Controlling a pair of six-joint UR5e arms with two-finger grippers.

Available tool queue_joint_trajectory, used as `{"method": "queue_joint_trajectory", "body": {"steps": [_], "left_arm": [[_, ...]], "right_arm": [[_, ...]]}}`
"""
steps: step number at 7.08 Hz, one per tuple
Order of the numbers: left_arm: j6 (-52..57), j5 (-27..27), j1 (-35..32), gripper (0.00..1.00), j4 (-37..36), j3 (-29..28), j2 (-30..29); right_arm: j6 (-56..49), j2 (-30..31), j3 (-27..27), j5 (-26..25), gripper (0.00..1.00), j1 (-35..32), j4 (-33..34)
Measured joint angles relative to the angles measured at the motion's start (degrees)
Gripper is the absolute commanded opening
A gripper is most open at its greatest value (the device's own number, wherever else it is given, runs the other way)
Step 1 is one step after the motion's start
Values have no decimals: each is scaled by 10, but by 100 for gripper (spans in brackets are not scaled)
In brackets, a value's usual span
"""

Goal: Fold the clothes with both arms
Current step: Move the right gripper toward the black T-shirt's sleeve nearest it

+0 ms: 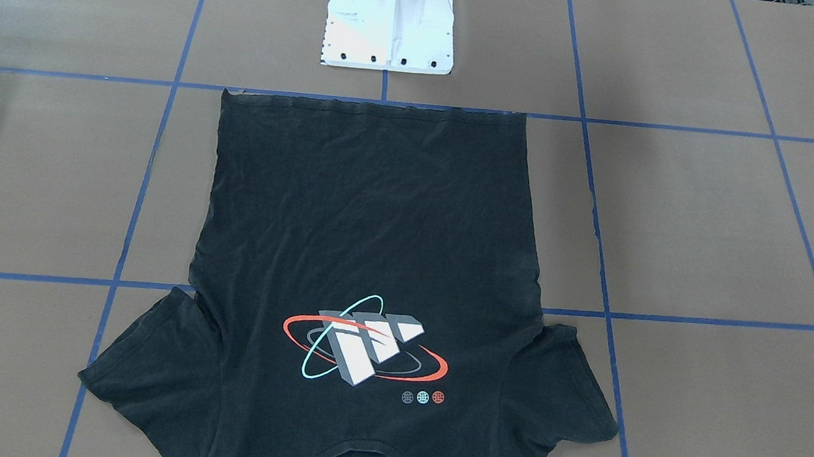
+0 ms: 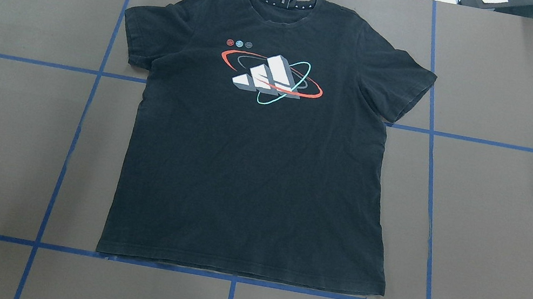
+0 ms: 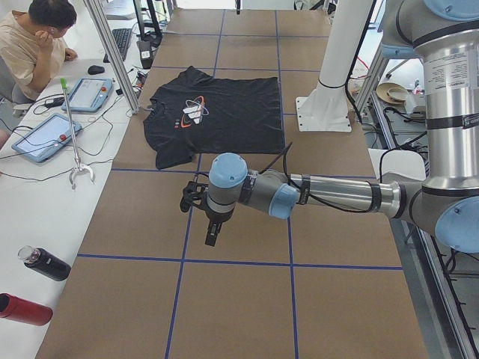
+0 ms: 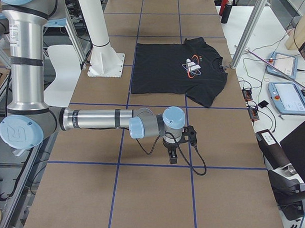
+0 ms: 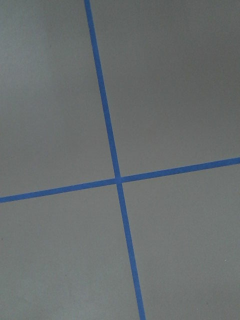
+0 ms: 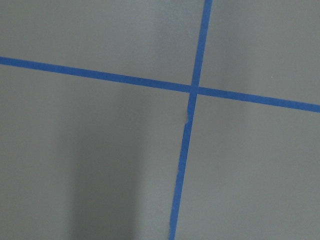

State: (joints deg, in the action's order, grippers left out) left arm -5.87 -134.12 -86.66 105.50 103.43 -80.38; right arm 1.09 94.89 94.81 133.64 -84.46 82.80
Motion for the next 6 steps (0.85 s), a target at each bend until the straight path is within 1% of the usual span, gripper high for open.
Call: {"method": "queue_joint_trajectory", "body": {"steps": [4,6], "left_arm": [[-2,-8,0,100,2,2,2],[-4,-23,-1,100,2,0,6]], "right_arm": [[7,-7,9,9,100,-2,3],[6,-15,25,18,100,-12,29]]}}
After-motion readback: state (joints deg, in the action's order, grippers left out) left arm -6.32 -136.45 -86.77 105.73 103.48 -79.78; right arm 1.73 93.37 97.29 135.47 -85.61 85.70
